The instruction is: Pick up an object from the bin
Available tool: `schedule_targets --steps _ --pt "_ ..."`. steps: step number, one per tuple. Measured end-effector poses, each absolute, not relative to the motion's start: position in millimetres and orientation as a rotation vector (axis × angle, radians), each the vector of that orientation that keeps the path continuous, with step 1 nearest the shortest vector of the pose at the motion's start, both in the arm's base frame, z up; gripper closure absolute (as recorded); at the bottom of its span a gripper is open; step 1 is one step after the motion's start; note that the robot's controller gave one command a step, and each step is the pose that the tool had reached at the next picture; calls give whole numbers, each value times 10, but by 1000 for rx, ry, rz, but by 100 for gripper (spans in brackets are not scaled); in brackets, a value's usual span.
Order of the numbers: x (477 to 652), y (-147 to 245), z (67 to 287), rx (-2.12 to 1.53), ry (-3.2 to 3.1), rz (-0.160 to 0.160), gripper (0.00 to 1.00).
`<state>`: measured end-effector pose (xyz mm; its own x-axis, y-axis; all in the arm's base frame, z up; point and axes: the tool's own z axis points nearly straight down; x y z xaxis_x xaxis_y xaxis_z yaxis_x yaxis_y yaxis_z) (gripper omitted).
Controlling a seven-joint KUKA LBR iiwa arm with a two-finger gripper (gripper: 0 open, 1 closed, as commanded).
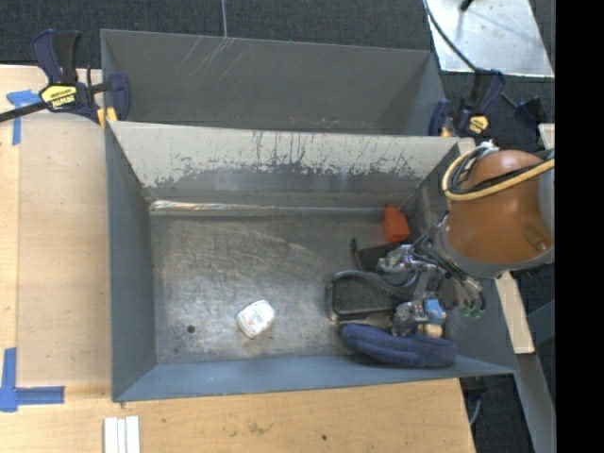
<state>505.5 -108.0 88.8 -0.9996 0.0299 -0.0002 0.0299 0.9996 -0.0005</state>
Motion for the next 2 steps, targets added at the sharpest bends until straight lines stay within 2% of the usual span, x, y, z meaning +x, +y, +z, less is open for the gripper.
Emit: schedule_targets --steps 1,2 --pt "5129 -1111 1142 -408 3109 -3 0" --pt "5385 -1246 815 -1042 2972 32 0"
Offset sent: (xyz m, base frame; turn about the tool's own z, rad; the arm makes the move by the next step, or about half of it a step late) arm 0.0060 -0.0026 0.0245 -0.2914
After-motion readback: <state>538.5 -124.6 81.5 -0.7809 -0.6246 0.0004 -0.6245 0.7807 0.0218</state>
